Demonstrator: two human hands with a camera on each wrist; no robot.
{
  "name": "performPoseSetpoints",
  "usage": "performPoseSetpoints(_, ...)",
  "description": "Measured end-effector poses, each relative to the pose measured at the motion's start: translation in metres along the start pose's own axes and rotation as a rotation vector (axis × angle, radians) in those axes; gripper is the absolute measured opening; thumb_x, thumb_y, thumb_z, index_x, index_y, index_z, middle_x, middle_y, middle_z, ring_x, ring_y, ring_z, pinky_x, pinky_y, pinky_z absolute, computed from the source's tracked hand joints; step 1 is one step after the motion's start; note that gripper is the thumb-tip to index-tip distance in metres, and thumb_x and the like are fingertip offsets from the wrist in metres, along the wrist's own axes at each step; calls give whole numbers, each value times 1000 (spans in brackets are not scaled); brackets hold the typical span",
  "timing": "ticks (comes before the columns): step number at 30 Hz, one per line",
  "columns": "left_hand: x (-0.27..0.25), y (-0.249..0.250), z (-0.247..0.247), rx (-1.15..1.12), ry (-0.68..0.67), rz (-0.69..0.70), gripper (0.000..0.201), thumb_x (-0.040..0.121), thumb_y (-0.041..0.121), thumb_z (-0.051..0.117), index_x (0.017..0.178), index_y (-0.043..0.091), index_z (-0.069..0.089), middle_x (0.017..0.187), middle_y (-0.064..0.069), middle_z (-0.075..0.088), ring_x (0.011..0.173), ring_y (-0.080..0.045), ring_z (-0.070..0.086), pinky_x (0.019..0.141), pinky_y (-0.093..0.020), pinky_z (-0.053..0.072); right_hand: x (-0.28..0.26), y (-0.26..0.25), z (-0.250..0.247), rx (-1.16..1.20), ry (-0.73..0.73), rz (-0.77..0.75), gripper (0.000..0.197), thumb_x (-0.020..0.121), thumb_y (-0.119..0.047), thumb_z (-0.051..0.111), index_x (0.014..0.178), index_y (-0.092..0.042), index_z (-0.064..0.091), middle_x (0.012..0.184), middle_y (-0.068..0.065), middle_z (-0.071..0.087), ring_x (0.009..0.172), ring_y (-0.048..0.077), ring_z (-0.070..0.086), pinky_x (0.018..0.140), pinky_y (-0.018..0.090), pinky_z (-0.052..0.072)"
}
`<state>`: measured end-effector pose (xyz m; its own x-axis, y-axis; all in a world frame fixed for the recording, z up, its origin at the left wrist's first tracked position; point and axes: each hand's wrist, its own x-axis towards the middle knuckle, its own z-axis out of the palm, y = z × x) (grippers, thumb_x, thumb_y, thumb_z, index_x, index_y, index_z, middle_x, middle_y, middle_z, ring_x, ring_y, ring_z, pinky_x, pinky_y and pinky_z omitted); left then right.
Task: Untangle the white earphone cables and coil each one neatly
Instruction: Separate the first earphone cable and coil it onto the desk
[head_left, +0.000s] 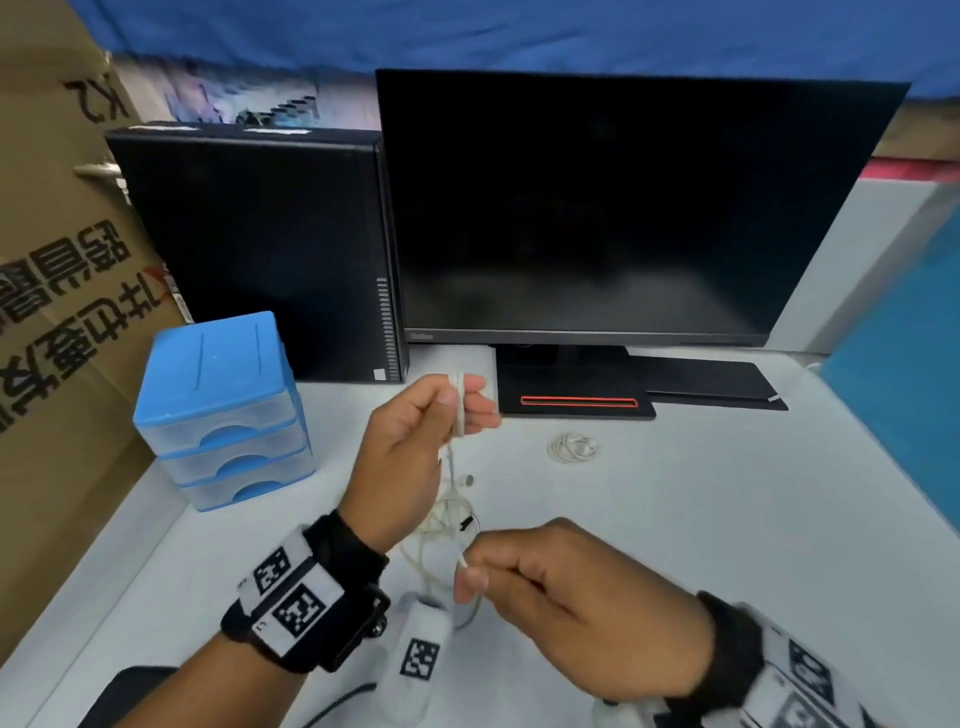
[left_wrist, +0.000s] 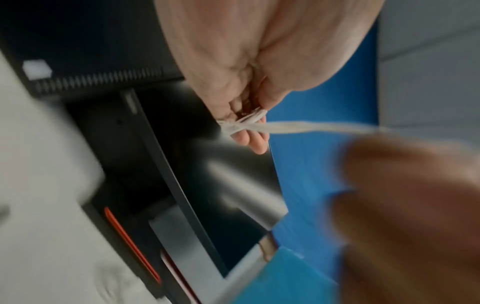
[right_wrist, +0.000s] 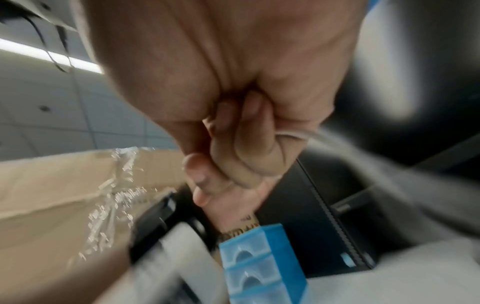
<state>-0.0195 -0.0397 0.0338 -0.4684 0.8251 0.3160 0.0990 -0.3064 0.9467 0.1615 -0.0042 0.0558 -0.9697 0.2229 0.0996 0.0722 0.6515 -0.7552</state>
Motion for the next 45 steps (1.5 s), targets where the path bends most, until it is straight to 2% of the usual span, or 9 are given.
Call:
performPoseSetpoints(4,-6,-12,-9,258,-213,22,30,99,27,42,94,14,69,81,-5,68,76,-19,65,75,-29,50,-9,-19,-30,63,339,-111,22,103,-27,43,89,-22,60,60,-3,45,54,18,41,53,26,37)
performPoseSetpoints(8,-28,9,13,-16,-462,-118,35,96,34,49,87,8,71,70,-1,65,63,-16,60,68,-21,46,3,28,-58,-67,751,-12,24,101,-16,45,83,-19,60,63,-17,52,57,6,46,58,16,37)
performPoseSetpoints(12,-24,36,25,-314,-286,-124,34,96,26,45,87,11,74,69,-7,62,64,-17,59,66,-22,50,12,76,-28,-129,392,164,24,99,-24,44,86,-26,64,71,-7,61,61,13,53,63,34,48)
performPoseSetpoints(17,0,8,-6,78,105,21,32,104,22,41,95,12,69,80,-3,71,76,-15,69,77,-24,54,8,33,20,-163,39,21,18,101,-28,46,94,-27,62,59,-22,49,57,-2,46,61,17,38)
performPoseSetpoints(21,-10,-11,-16,388,-132,50,36,99,39,40,87,19,66,76,-2,66,71,-15,64,73,-27,50,2,-7,-7,-184,213,-109,15,102,-27,45,93,-29,56,62,-16,47,55,3,42,57,17,34)
performPoseSetpoints(26,-22,13,5,75,-385,-95,37,95,37,46,77,11,66,66,1,58,60,-13,52,65,-22,44,12,35,-44,-77,733,-31,22,99,-23,46,90,-22,66,68,-15,57,62,8,52,61,15,39)
performPoseSetpoints(33,-13,13,16,-350,-85,-242,28,96,26,52,89,9,72,77,-7,66,72,-18,63,71,-27,52,20,50,37,-34,504,53,28,100,-37,37,81,-31,57,60,-5,53,57,17,53,59,40,47)
performPoseSetpoints(41,-10,17,14,-375,52,-287,30,90,33,53,74,9,57,63,-3,45,56,-15,40,63,-27,36,21,42,41,225,661,140,19,97,-19,58,97,-32,72,77,-9,71,65,5,63,65,20,50)
performPoseSetpoints(45,-6,28,6,-418,42,-366,31,82,34,58,60,14,50,56,0,33,46,-11,29,51,-23,30,25,37,29,657,393,221,25,83,-12,71,106,-22,63,87,17,73,76,21,66,85,45,54)
